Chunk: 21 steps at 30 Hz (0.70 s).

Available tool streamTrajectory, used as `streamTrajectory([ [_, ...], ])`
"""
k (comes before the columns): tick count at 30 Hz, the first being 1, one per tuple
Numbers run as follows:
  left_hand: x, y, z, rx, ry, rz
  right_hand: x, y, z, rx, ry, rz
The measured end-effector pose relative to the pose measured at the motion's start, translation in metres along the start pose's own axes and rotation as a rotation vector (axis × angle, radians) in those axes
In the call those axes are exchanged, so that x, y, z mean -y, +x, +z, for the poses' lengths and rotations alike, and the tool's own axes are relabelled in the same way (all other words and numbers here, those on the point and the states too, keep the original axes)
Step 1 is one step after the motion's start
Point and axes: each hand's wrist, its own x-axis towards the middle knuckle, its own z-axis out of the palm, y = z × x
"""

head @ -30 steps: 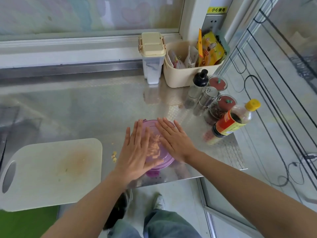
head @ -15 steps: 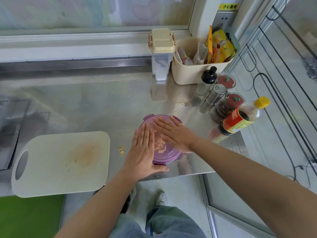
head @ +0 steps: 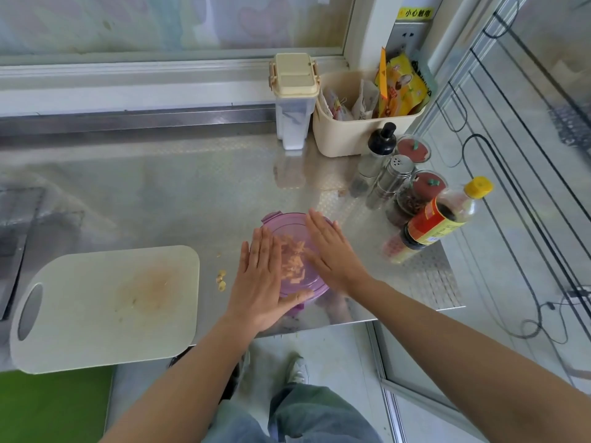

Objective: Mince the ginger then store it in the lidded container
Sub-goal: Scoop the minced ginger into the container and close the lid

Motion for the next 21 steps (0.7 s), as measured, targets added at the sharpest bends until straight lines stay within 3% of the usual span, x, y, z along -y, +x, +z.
streamTrajectory([
  [3,-0.005,0.009,-0.006,0.006,-0.131,-0.179,0.001,0.004,-0.003,-0.161,0.162,0.202],
  [6,-0.010,0.015,-0.006,0.064,-0.186,-0.292,0.003,0.013,-0.004,-0.145,0.209,0.336],
  [21,-0.014,0.015,-0.008,0.066,-0.183,-0.305,-0.003,0.026,0.006,-0.167,0.441,0.454],
])
